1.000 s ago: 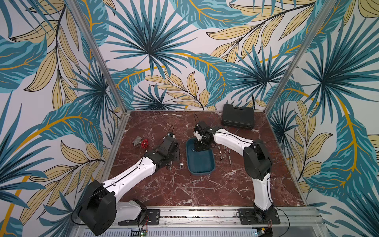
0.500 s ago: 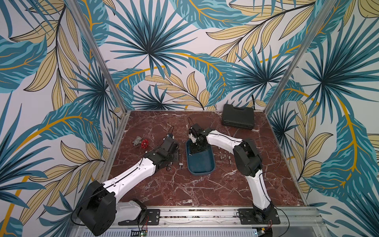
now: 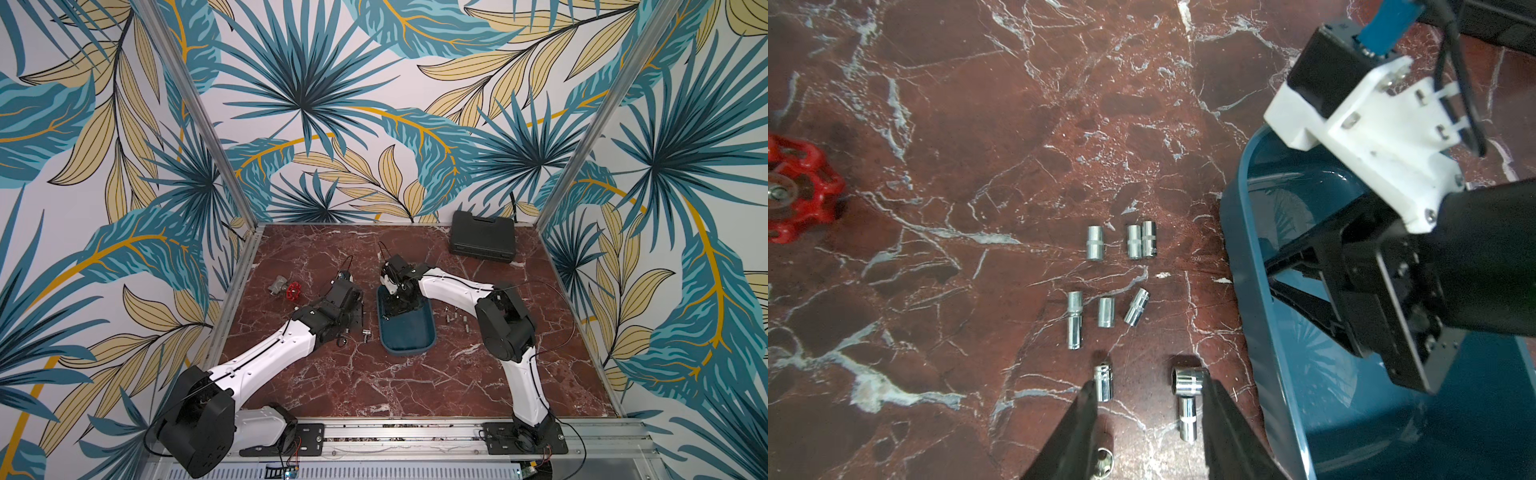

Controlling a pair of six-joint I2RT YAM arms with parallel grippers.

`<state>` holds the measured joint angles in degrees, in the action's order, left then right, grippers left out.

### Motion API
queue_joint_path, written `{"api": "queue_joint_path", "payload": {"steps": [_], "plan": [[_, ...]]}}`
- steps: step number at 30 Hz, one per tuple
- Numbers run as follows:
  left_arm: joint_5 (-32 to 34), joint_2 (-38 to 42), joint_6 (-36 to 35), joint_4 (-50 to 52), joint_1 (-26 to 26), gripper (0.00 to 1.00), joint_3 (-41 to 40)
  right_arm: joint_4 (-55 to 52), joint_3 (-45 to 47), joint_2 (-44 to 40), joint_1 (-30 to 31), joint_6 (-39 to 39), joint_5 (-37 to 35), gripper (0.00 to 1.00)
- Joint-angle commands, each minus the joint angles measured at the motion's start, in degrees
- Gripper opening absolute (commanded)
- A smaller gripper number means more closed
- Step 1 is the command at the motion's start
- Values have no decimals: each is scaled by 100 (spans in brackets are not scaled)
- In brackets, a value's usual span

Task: Take out the socket from the storage box
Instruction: Pick up the socket head from the storage box.

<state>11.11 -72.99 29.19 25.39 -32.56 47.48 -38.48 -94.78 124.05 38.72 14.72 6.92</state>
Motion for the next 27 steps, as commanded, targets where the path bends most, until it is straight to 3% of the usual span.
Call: {"api": "queue_joint_path", "payload": {"steps": [1, 12, 19, 27], "plan": [[-39, 58, 7, -69, 30, 44, -125, -79, 221, -358, 22, -139, -61, 35], [-92, -48, -10, -87, 30, 44, -65, 5, 295, -326, 79, -353, 350, 35], [-94, -66, 8, -73, 30, 44, -82, -194, -118, 32, 127, -262, -194, 35], [-92, -66, 16, -43, 30, 44, -81, -325, -383, 391, 188, -303, -270, 31]]}}
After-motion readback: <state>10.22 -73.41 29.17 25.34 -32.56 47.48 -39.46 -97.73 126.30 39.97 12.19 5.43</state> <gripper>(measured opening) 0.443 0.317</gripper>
